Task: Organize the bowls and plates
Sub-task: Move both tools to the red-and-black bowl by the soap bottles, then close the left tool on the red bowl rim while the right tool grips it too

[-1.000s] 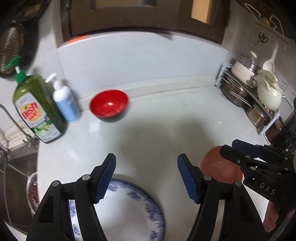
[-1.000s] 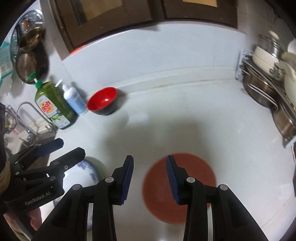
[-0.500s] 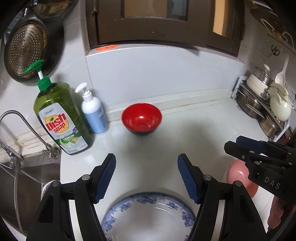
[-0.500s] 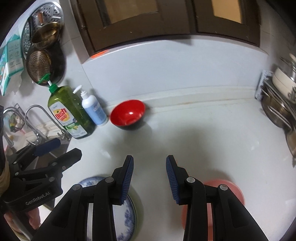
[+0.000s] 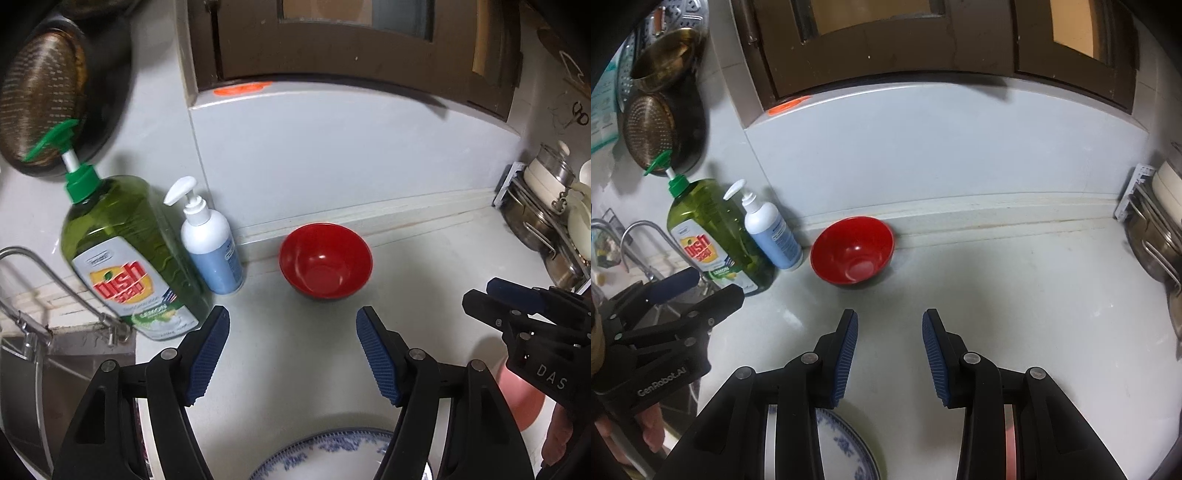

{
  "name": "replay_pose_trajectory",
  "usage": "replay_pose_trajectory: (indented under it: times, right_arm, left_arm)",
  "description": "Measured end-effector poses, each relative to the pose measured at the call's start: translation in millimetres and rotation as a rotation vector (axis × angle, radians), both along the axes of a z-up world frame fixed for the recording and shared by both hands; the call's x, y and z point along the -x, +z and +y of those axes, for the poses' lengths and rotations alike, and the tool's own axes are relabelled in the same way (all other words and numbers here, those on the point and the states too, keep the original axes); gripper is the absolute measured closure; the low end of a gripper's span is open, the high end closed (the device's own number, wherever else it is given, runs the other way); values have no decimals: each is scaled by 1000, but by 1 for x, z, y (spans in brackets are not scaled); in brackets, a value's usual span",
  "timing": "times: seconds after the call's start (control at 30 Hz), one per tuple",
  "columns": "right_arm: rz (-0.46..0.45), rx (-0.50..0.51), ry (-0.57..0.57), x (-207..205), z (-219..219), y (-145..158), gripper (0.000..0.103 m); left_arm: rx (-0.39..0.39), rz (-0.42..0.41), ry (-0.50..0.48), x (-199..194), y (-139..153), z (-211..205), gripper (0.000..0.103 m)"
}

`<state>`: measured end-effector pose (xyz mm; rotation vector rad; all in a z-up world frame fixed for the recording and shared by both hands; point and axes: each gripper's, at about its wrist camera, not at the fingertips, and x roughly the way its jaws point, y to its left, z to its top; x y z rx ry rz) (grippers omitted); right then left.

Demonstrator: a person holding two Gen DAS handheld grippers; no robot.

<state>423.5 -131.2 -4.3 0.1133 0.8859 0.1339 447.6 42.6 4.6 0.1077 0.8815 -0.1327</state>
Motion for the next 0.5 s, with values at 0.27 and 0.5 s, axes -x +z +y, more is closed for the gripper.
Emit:
replay_pose_trajectory:
  times: [0.27,0.5]
  right_arm:
    - [84,-5,0,-46,4,-19,65]
    - [121,-28,-20,-84,3,-35,65]
  left_arm:
    - [-15,37,11,-46,-22,0,32]
    - [-20,63,24,-79,-43,4,32]
